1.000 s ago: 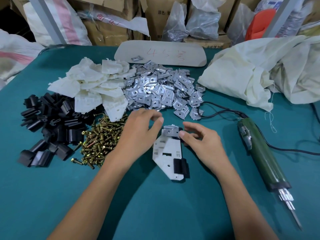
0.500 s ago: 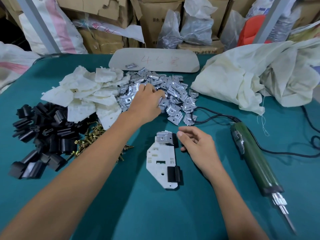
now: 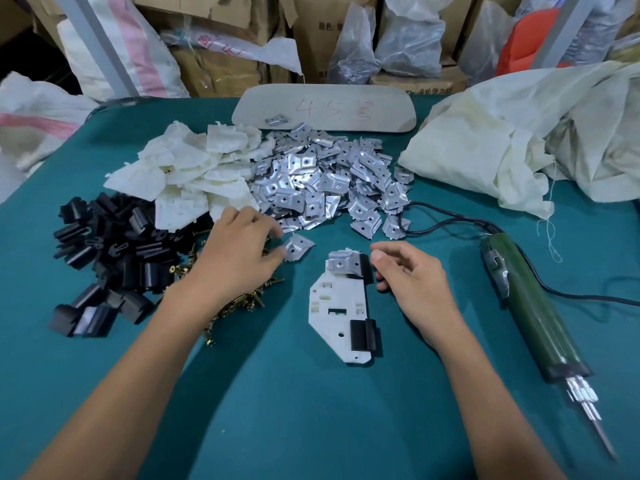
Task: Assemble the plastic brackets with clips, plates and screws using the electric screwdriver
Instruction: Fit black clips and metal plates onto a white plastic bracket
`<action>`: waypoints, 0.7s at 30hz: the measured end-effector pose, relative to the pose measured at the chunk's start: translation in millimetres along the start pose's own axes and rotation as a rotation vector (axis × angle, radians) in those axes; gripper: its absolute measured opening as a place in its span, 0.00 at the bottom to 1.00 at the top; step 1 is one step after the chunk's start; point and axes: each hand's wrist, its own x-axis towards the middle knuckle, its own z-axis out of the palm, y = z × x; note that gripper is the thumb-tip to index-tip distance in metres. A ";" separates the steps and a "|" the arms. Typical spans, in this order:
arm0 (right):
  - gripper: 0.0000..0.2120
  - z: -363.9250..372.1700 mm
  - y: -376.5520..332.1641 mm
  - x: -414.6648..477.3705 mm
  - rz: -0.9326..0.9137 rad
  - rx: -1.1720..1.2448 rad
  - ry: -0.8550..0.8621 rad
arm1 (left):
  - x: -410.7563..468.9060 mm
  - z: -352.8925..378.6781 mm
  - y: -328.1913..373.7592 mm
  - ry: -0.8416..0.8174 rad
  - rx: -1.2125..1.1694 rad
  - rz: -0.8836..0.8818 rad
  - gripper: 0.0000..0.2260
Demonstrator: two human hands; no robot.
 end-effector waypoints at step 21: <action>0.10 -16.5 1.8 -80.8 0.157 -0.111 -0.076 | -62.5 -11.1 50.9 -0.258 -0.313 0.296 0.18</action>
